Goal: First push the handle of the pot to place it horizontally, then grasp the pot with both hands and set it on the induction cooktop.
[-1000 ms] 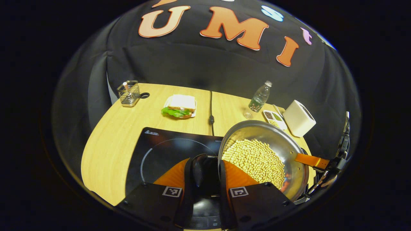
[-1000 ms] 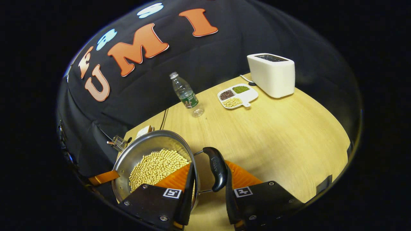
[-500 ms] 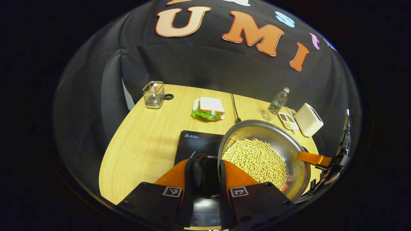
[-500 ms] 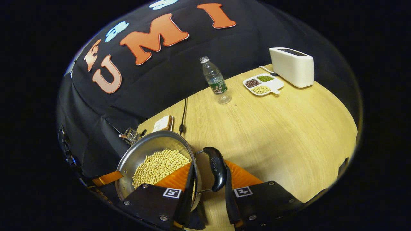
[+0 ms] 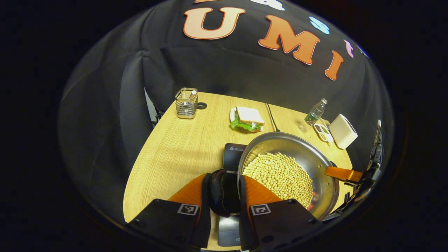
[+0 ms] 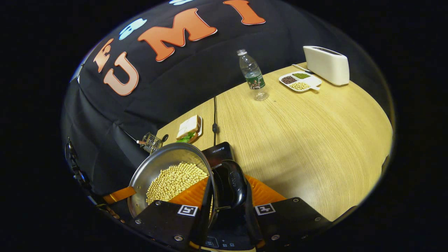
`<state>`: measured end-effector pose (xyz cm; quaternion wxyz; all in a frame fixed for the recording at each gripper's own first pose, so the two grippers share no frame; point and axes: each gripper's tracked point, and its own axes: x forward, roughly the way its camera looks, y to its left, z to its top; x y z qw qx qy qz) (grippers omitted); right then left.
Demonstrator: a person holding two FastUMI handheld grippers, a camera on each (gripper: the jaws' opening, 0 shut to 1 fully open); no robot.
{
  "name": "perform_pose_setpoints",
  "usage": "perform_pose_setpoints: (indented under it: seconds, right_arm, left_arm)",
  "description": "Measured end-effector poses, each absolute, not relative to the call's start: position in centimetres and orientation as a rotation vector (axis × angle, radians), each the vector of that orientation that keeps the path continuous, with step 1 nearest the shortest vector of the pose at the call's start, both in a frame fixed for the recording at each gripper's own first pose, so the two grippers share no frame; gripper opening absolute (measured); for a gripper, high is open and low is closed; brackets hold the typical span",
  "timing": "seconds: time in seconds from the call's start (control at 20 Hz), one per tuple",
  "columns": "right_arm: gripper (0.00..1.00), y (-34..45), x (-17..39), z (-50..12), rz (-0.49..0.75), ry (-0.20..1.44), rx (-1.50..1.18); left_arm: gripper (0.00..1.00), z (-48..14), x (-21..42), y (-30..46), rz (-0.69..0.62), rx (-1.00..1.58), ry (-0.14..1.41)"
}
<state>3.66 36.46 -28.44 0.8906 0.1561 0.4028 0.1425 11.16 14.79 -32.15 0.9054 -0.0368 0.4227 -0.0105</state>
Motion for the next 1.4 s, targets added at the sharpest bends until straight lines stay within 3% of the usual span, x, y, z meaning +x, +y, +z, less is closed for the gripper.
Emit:
perform_pose_setpoints:
  seconds: [0.25,0.3,0.4,0.6,0.7,0.75,1.05,1.4]
  right_arm:
    - [0.45,36.2,3.7,-29.2,0.283,0.840,0.299]
    - [0.41,36.0,3.8,-29.2,0.279,0.839,0.295]
    - [0.49,35.7,3.7,-29.6,0.282,0.845,0.284]
    - [0.65,34.7,5.0,-26.8,0.285,0.756,0.276]
    - [0.82,33.6,5.5,-25.5,0.292,0.730,0.243]
    - [0.92,32.8,5.7,-24.8,0.289,0.714,0.226]
    - [0.95,28.4,8.0,-16.4,0.282,0.557,0.152]
    - [0.94,22.3,9.2,0.3,0.235,0.263,0.087]
  left_arm:
    - [0.40,-34.0,11.5,14.6,-0.046,-0.088,0.871]
    - [0.41,-34.2,11.7,14.5,-0.055,-0.093,0.866]
    - [0.42,-35.1,11.4,14.6,-0.064,-0.101,0.884]
    - [0.60,-34.2,11.1,16.5,0.010,0.018,0.858]
    - [0.94,-32.5,11.2,17.2,0.044,0.097,0.815]
    - [0.98,-31.4,11.4,17.6,0.058,0.118,0.787]
    - [1.00,-18.9,13.2,16.4,0.101,0.124,0.537]
    - [0.99,-0.1,14.9,12.2,0.088,0.080,0.192]
